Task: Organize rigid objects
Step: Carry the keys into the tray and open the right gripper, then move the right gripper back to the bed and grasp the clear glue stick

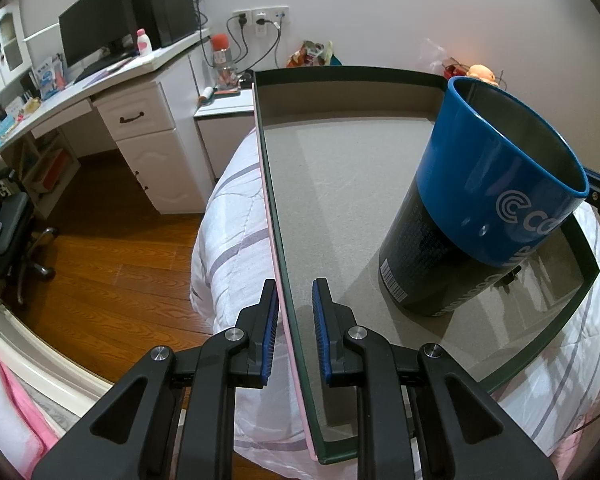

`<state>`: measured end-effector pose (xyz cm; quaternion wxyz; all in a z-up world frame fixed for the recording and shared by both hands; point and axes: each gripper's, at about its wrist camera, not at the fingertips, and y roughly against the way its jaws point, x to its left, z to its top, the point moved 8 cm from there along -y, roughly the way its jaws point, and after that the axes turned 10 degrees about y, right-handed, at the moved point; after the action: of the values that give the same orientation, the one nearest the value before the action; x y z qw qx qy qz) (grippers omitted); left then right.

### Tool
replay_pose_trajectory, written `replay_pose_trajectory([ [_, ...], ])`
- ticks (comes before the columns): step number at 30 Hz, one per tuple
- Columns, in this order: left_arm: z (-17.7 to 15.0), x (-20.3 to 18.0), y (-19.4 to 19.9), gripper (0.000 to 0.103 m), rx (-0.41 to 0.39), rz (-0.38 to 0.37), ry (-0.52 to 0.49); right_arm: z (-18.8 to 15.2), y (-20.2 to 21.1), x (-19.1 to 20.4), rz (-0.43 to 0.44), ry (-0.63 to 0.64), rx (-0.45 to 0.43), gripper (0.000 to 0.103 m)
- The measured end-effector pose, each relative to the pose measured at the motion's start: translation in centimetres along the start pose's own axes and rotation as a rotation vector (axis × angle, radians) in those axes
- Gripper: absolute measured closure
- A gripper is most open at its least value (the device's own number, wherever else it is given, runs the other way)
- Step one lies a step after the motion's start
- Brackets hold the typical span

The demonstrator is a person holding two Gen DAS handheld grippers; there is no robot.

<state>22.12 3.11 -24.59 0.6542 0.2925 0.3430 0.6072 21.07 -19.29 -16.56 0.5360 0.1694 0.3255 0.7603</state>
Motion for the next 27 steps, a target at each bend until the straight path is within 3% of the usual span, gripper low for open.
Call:
replay_pose_trajectory([
  [2,-0.1,0.1,0.0,0.087,0.000,0.003,-0.002,0.0,0.1,0.0,-0.004,-0.007,-0.002,0.093],
  [3,-0.1,0.1,0.0,0.087,0.001,0.003,-0.002,0.0,0.2,-0.1,-0.007,-0.012,-0.005,0.088],
  [6,-0.1,0.2,0.0,0.087,0.001,0.006,-0.003,-0.1,0.8,-0.4,-0.029,-0.022,-0.020,0.047],
  [11,-0.2,0.4,0.1,0.087,0.004,0.013,-0.005,-0.2,2.4,-1.5,-0.044,-0.061,-0.055,0.042],
  [13,-0.2,0.4,0.1,0.087,0.004,0.013,-0.005,-0.3,3.3,-2.4,-0.072,-0.086,-0.076,0.022],
  [20,-0.2,0.3,0.1,0.087,0.005,0.015,-0.005,-1.8,6.7,-7.4,-0.159,-0.243,-0.139,0.021],
  [27,-0.3,0.5,0.1,0.087,0.006,0.018,-0.006,-4.4,8.5,-11.4,-0.261,-0.343,-0.137,0.018],
])
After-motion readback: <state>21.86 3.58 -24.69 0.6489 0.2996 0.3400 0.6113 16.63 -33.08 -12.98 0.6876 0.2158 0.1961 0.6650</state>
